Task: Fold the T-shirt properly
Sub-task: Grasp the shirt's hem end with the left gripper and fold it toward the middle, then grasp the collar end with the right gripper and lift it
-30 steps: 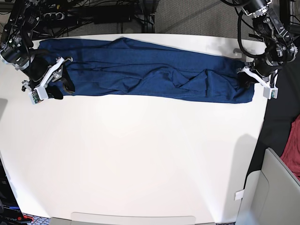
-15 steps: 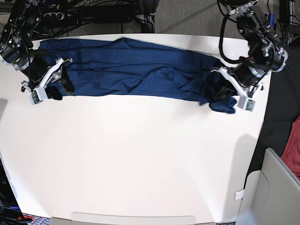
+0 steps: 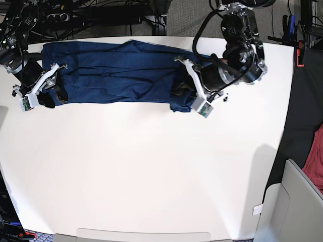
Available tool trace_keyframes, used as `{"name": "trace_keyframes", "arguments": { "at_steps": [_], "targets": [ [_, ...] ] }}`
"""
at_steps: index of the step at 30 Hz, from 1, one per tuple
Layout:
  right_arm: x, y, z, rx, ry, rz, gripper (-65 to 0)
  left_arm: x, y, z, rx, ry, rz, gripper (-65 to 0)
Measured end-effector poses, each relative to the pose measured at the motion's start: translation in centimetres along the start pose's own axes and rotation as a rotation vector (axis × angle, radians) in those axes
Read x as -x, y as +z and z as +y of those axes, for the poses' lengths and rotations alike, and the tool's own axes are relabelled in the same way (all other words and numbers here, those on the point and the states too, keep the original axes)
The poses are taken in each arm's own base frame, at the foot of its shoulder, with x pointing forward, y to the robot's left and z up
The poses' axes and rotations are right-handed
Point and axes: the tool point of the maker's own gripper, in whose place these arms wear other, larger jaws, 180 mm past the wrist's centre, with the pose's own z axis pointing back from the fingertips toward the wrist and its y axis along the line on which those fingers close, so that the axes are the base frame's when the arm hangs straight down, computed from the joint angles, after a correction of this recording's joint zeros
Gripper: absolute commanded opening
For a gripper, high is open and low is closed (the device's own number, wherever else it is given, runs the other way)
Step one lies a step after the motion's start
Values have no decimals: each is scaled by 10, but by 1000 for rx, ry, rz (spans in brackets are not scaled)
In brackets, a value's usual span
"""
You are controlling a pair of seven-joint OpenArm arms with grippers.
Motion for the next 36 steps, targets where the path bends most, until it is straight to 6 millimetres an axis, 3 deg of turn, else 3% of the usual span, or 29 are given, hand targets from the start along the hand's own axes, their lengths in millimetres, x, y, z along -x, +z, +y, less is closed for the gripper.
{"name": "trace_keyframes", "arguments": {
  "at_steps": [3,6,14,19,23,26,31,33,36],
  "targets": [
    [0,0,0,0,0,0,-399,-2,-9,-20,56,-38,11,-626],
    [-1,0,0,0,1,-2,-399,-2,-15,-32,92,-56,21,-579],
    [-1,0,0,0,1,-3,-399,2,-14,-31,92,-66,34,-370],
    [-1,0,0,-3,-1,-5,-399,8,-3,-10,42,-62,47,-373],
    [-1,5,-8,8,39,20,-399,14,23,39,-101,-27,50,-373],
    [3,16,-21,44,52,41,-399,22,37,61,-167,-23,76,-373],
    [24,42,-48,124,70,131,-397,35,49,72,-200,3,94,-373],
    [29,46,-56,131,85,161,-396,45,53,75,-214,26,116,-373],
    [54,47,-71,165,58,240,-396,49,54,76,-219,29,128,-373]
  ]
}}
